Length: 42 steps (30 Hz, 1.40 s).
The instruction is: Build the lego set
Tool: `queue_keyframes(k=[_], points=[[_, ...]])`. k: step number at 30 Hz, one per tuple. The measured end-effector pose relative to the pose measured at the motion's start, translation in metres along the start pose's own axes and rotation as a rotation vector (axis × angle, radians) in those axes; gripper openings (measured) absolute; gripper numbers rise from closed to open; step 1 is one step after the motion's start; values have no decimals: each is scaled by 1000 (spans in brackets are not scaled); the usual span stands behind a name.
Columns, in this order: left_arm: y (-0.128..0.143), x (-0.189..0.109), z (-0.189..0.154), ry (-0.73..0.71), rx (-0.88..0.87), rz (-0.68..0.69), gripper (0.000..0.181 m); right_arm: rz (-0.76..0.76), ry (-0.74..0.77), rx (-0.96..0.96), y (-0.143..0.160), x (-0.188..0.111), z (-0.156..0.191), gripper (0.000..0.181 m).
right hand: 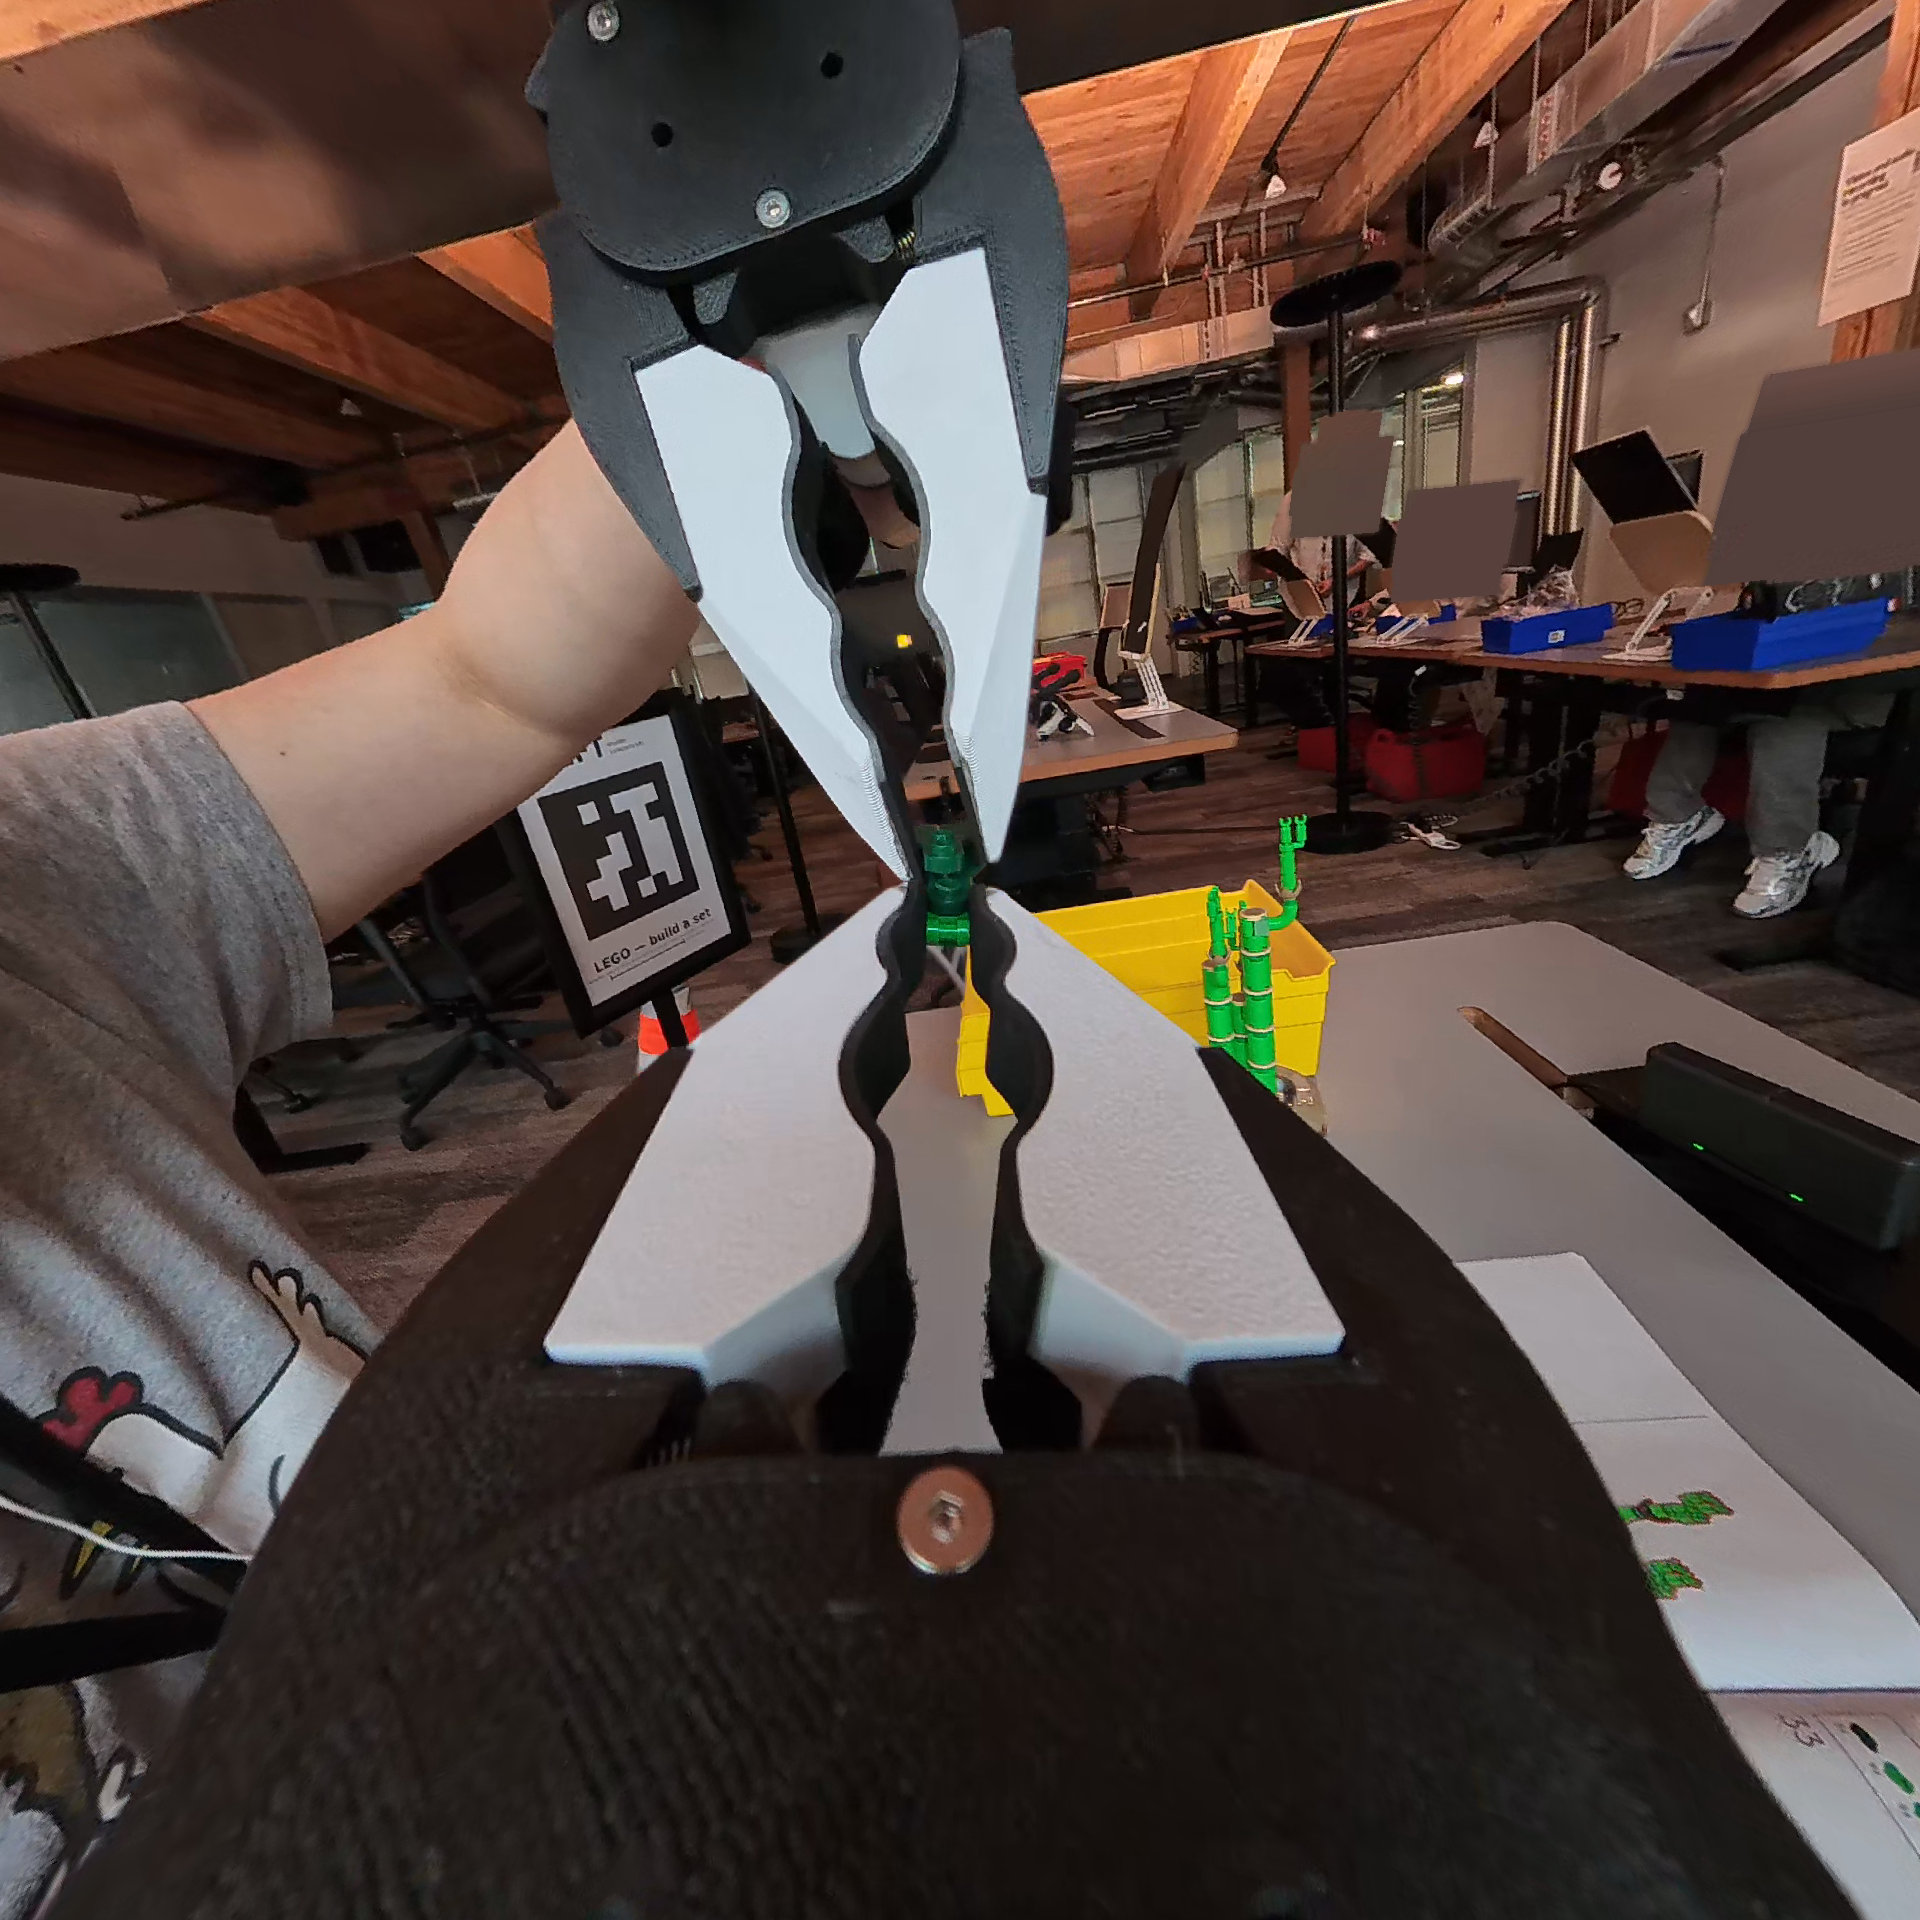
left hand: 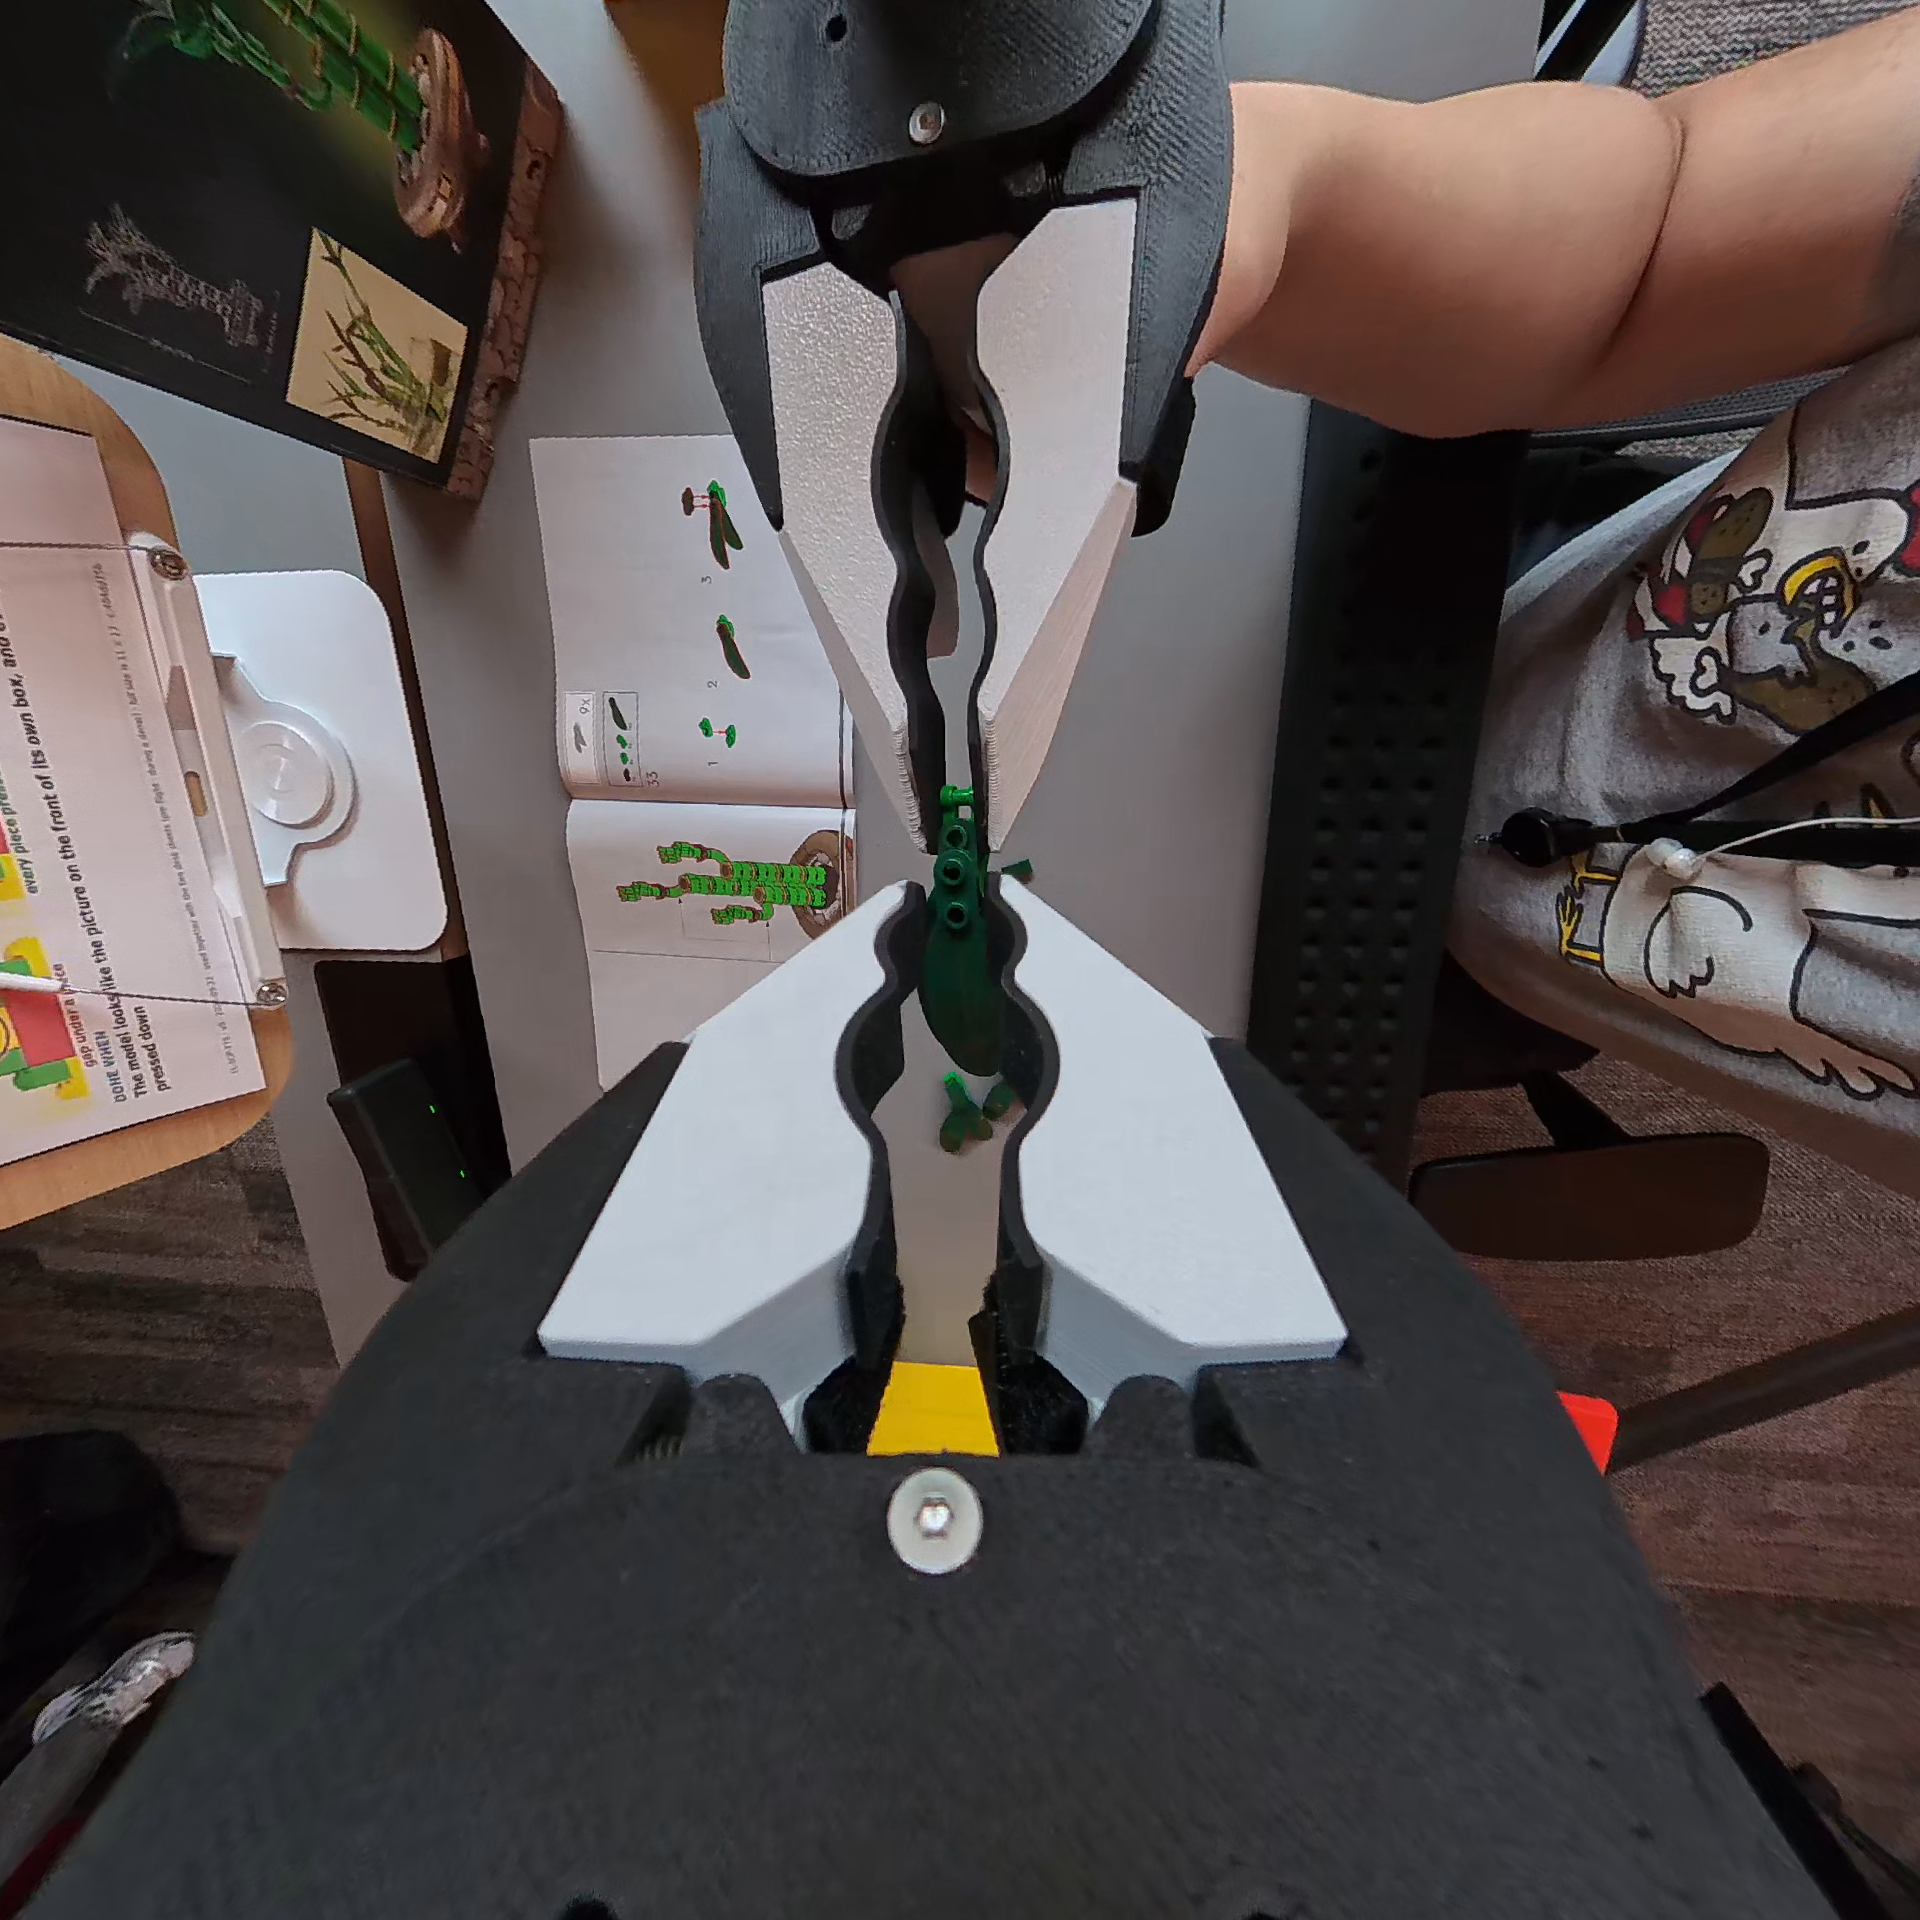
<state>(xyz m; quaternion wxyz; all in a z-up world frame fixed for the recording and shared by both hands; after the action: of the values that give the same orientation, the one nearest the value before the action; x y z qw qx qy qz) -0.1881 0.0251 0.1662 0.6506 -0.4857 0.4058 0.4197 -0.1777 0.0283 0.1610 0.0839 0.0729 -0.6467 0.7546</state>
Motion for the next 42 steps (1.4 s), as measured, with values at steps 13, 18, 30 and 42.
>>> queue_keyframes(k=[13, 18, 30, 42], points=[[-10, -8, -1, 40, -38, -78, 12, -4, -7, 5, 0, -1, -1, 6], [-8, -10, 2, 57, -74, -91, 14, -5, -5, 1, 0, -2, -1, 6], [-7, -6, 1, 60, -55, -69, 12, 12, -3, -8, 2, 1, -1, 6], [-7, -3, -1, 63, -38, -67, 9, 5, -5, -15, 1, -1, 0, 6]])
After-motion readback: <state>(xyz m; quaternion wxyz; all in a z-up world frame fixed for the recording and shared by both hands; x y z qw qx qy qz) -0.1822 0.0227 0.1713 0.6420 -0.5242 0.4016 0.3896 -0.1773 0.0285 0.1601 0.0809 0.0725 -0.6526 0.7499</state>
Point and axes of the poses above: each gripper's, where its closed fingertips meet, x out along the fingers, y out of its underside, z = x × y across the jaws, the point moved 1 cm from there along -x, back along the fingers, and after that the axes turned 6 degrees about -y, right-handed, at the moved point
